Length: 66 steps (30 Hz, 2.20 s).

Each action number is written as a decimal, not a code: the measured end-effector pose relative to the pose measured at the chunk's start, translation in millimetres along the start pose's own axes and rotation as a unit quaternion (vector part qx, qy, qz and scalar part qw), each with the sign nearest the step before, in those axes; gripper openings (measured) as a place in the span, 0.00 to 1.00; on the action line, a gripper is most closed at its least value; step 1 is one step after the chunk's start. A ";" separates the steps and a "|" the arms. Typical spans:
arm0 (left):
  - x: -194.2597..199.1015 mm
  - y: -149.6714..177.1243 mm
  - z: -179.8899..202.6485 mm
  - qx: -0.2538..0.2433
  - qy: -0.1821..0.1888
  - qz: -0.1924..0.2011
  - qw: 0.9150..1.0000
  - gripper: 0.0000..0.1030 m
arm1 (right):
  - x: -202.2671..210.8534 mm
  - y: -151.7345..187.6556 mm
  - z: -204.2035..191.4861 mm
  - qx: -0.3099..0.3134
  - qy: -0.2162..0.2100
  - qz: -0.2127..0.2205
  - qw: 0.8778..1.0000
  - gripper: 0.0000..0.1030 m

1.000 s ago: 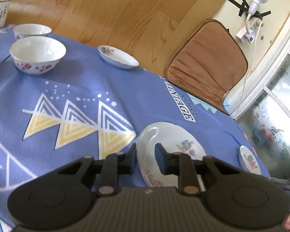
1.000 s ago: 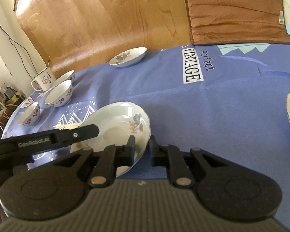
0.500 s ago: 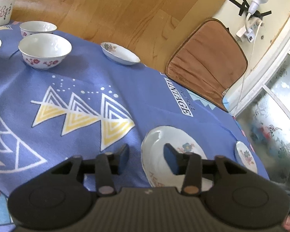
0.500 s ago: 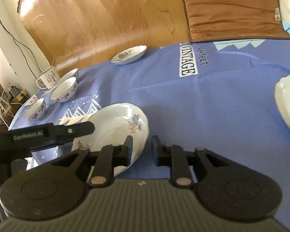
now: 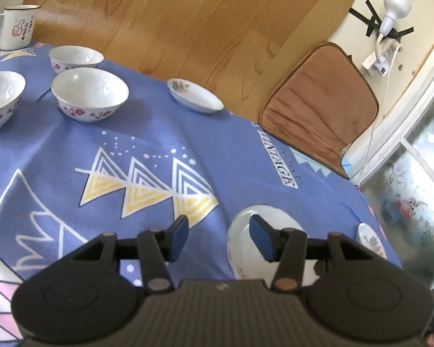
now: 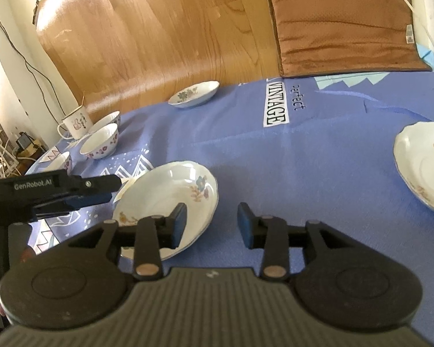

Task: Organize plates and bowls

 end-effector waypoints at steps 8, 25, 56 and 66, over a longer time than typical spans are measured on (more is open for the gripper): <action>-15.0 14.0 16.4 -0.025 -0.006 -0.034 0.999 0.40 | -4.3 2.5 3.9 -0.008 -0.005 -0.011 1.000 0.41; -24.7 15.8 58.9 -0.049 0.009 -0.040 0.998 0.13 | 11.2 -0.6 13.3 -0.011 0.009 0.022 1.000 0.14; -154.5 55.7 250.1 -0.179 0.094 -0.126 0.971 0.14 | 98.5 -5.0 180.3 -0.111 0.180 0.121 0.970 0.14; -160.0 65.2 257.2 -0.215 0.081 -0.123 0.965 0.23 | 98.6 -2.3 181.3 -0.087 0.215 0.128 0.964 0.21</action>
Point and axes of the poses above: each gripper's, at about its wrist camera, not at the fingertips, and x roughly against the way its jaws point, z to its right, y to its underside, the point moved 8 cm from there along -x, roughly the way its jaws point, and after that the axes turned 3 degrees about x, right-handed, at the moved point
